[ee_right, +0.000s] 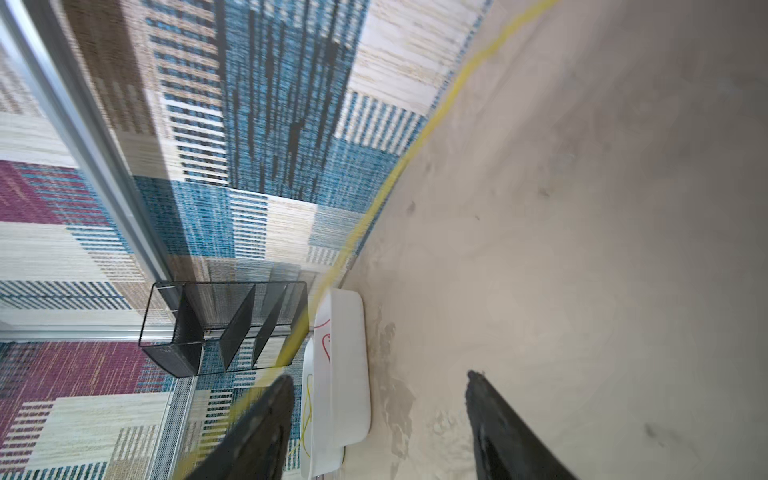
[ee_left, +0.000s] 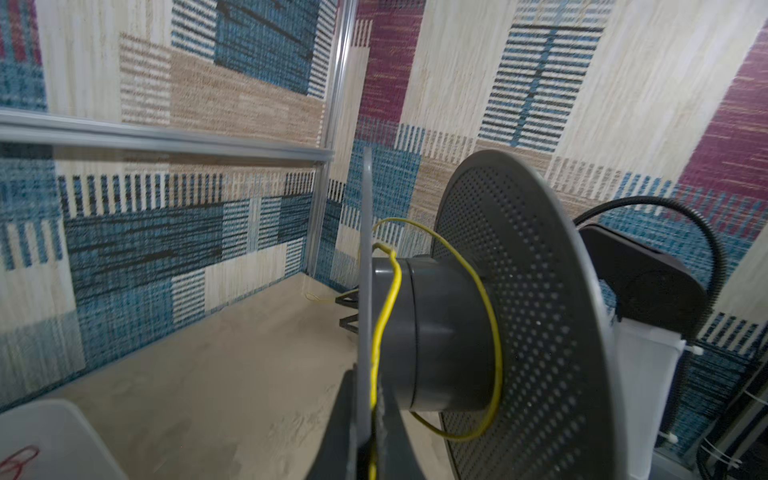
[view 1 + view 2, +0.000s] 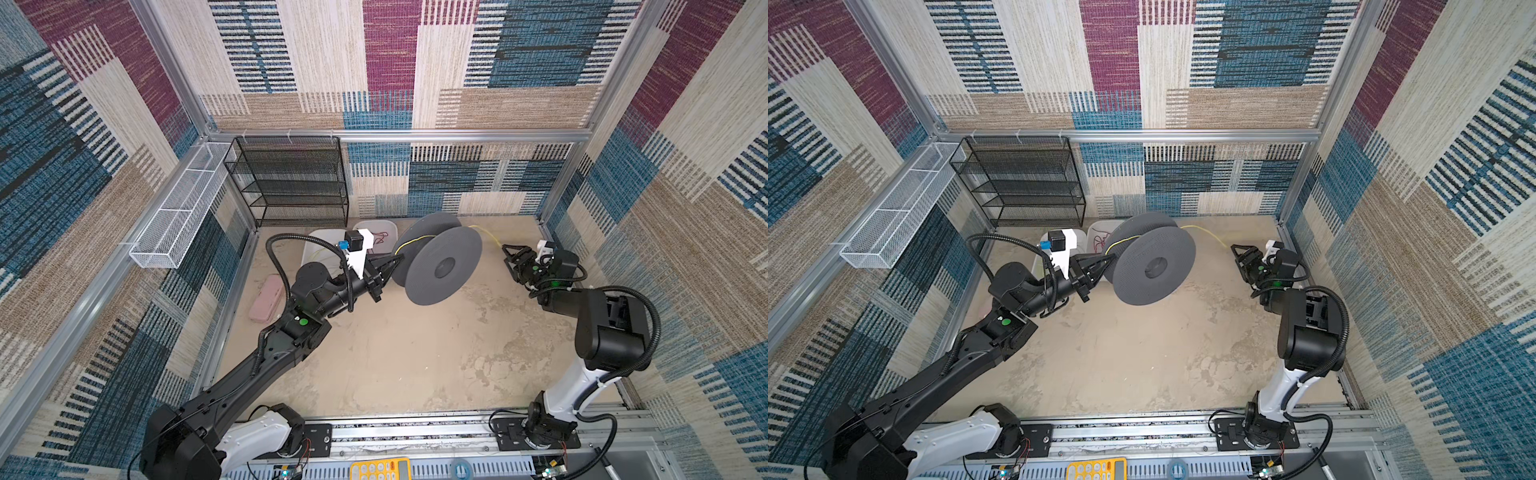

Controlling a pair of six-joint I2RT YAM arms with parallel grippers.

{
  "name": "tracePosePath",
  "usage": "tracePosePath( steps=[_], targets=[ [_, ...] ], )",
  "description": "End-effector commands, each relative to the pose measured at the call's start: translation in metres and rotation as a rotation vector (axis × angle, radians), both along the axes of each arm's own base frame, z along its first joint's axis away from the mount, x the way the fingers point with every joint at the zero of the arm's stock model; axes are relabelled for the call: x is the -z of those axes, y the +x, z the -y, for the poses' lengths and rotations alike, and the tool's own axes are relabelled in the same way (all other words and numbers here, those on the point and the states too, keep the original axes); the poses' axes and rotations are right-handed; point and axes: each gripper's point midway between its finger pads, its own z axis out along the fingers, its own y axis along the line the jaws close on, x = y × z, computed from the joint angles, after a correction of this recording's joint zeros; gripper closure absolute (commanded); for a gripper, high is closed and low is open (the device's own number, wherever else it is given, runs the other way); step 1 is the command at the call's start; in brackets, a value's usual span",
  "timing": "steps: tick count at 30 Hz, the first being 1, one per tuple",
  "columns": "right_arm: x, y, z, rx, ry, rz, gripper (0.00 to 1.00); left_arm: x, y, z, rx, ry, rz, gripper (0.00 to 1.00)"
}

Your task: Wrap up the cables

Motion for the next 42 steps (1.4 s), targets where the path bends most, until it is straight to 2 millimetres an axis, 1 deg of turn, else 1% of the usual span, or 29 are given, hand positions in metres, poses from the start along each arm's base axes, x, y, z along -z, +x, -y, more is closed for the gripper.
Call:
tracePosePath(
  steps=[1, 2, 4, 6, 8, 10, 14, 19, 20, 21, 23, 28, 30, 32, 34, 36, 39, 42],
  targets=[
    [0.023, -0.019, -0.011, -0.008, 0.009, -0.067, 0.33, 0.006, 0.010, -0.023, -0.146, -0.051, -0.022, 1.00],
    [0.031, -0.025, -0.012, -0.004, 0.000, -0.093, 0.34, 0.010, 0.011, -0.028, -0.172, -0.051, -0.037, 1.00],
    [0.054, -0.045, -0.014, 0.008, -0.014, -0.169, 0.35, 0.021, 0.011, -0.037, -0.221, -0.036, -0.070, 1.00],
    [0.064, -0.059, -0.013, 0.029, -0.031, -0.203, 0.36, 0.029, 0.008, -0.041, -0.232, -0.030, -0.079, 1.00],
    [0.061, -0.064, -0.011, 0.042, -0.057, -0.199, 0.36, 0.035, 0.004, -0.044, -0.232, -0.018, -0.088, 1.00],
    [0.050, -0.063, -0.005, 0.059, -0.092, -0.188, 0.36, 0.041, 0.000, -0.048, -0.239, -0.005, -0.103, 1.00],
    [0.018, -0.056, 0.013, 0.121, -0.149, -0.146, 0.35, 0.052, -0.012, -0.055, -0.239, 0.030, -0.133, 1.00],
    [-0.009, -0.041, 0.043, 0.221, -0.162, -0.120, 0.32, 0.057, -0.031, -0.063, -0.217, 0.051, -0.180, 1.00],
    [-0.013, -0.036, 0.048, 0.239, -0.161, -0.117, 0.29, 0.058, -0.034, -0.064, -0.211, 0.054, -0.198, 1.00],
    [-0.015, -0.030, 0.053, 0.257, -0.156, -0.123, 0.28, 0.060, -0.039, -0.065, -0.198, 0.059, -0.215, 1.00],
    [-0.020, -0.018, 0.057, 0.266, -0.137, -0.121, 0.28, 0.064, -0.048, -0.066, -0.176, 0.079, -0.256, 1.00],
    [-0.015, 0.009, 0.060, 0.259, -0.055, -0.133, 0.29, 0.073, -0.073, -0.072, -0.128, 0.125, -0.345, 1.00],
    [-0.014, 0.015, 0.054, 0.237, -0.018, -0.130, 0.30, 0.079, -0.082, -0.074, -0.110, 0.156, -0.382, 1.00],
    [-0.008, 0.018, 0.044, 0.216, 0.002, -0.139, 0.30, 0.082, -0.091, -0.074, -0.081, 0.187, -0.406, 1.00],
    [0.000, 0.023, 0.028, 0.180, 0.005, -0.154, 0.30, 0.086, -0.099, -0.076, -0.062, 0.216, -0.430, 1.00],
    [0.012, 0.030, 0.012, 0.142, 0.018, -0.176, 0.30, 0.086, -0.107, -0.078, -0.045, 0.241, -0.445, 1.00],
    [0.032, 0.039, -0.010, 0.091, 0.074, -0.218, 0.31, 0.085, -0.113, -0.083, -0.046, 0.257, -0.450, 1.00],
    [0.041, 0.050, -0.021, 0.073, 0.112, -0.220, 0.31, 0.081, -0.117, -0.086, -0.049, 0.251, -0.442, 1.00]
  ],
)
